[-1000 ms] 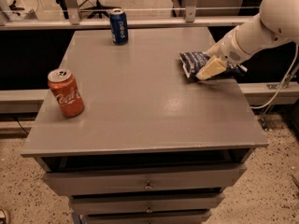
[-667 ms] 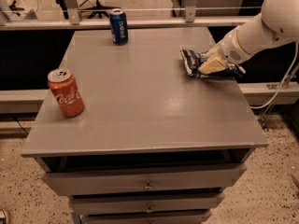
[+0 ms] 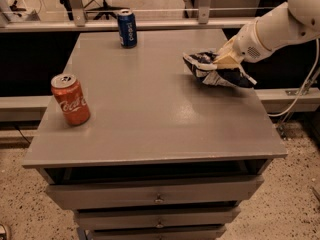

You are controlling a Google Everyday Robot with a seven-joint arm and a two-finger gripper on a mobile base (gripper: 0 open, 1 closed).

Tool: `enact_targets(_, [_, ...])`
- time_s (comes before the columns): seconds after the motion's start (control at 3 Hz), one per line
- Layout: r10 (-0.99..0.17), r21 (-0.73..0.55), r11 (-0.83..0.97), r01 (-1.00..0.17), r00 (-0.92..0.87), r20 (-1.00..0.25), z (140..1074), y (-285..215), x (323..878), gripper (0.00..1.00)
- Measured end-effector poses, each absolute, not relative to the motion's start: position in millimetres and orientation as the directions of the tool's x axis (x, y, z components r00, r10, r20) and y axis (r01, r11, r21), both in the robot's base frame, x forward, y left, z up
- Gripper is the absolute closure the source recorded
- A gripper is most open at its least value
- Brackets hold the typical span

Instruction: Move blue chip bag near coke can

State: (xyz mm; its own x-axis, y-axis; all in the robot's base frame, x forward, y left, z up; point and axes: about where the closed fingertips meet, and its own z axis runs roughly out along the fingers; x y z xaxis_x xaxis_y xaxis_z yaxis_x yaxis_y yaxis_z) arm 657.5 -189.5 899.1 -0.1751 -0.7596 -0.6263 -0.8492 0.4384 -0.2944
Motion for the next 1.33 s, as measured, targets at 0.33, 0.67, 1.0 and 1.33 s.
enact_targets(0.33, [-0.760,-0.294,0.438,-0.849,-0.175,-0.626,899.1,-189.4,657.5,1.00])
enact_targets(0.67, [-0.773,-0.321,0.374,-0.870,-0.101,-0.626,904.9,-164.6,651.7,1.00])
enact_targets(1.0, [-0.766,-0.383,0.253,-0.888,0.057,-0.640,920.2,-106.7,633.7,1.00])
enact_targets(1.33, [-0.732,-0.463,0.119,-0.878,0.238,-0.638,923.4,-30.6,605.4,1.00])
